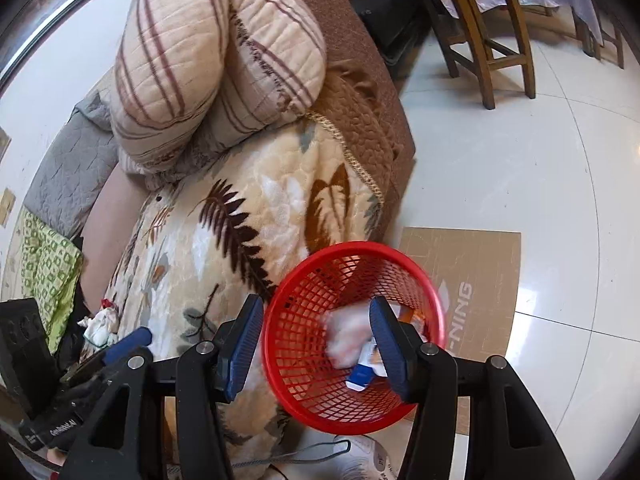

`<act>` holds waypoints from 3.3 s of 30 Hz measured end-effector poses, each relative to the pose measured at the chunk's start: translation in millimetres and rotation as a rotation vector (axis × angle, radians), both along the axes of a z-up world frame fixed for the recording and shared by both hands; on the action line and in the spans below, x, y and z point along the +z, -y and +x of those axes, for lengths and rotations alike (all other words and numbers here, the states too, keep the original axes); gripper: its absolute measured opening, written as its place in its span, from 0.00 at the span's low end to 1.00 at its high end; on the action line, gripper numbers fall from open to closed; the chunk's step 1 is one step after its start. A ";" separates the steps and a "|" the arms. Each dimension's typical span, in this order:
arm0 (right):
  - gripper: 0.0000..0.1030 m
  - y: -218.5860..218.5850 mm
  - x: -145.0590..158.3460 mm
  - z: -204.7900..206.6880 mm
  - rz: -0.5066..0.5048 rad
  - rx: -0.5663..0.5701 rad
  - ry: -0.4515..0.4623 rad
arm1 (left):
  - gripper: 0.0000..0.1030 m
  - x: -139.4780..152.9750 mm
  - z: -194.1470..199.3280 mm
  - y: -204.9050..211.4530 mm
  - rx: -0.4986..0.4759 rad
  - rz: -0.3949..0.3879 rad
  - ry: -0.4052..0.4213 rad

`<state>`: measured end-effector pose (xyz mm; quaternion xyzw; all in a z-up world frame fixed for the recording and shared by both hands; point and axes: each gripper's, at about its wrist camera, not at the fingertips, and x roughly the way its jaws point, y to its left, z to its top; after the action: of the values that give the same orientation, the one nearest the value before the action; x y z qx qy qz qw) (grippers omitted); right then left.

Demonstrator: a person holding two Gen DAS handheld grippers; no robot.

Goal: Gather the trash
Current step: 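Carry both items to the red basket and open both tools, then move both tools back to the trash on the bed, then grasp the red medicine box with the left tool and lift it, then grasp the teal wet-wipe packet with the right tool and lift it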

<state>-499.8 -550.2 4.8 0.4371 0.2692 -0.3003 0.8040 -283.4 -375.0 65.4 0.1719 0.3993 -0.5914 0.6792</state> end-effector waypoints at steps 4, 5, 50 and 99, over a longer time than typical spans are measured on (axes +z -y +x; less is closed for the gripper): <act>0.58 -18.9 12.1 20.8 -0.013 0.078 0.027 | 0.59 16.2 11.6 -39.9 0.086 0.022 0.054; 0.58 -25.6 16.2 29.4 -0.022 0.108 0.027 | 0.59 20.3 14.8 -50.8 0.109 0.025 0.061; 0.64 -200.0 39.9 367.4 0.084 0.655 0.055 | 0.53 -45.4 322.4 -321.3 0.673 0.011 -0.183; 0.56 -264.1 13.6 431.7 -0.138 0.917 -0.067 | 0.13 -26.6 275.2 -353.6 1.090 0.043 0.039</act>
<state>-68.1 -286.1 18.3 0.2085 0.4399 0.0549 0.8718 -8.1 -21.4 38.8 -0.0354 0.4300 -0.1419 0.8909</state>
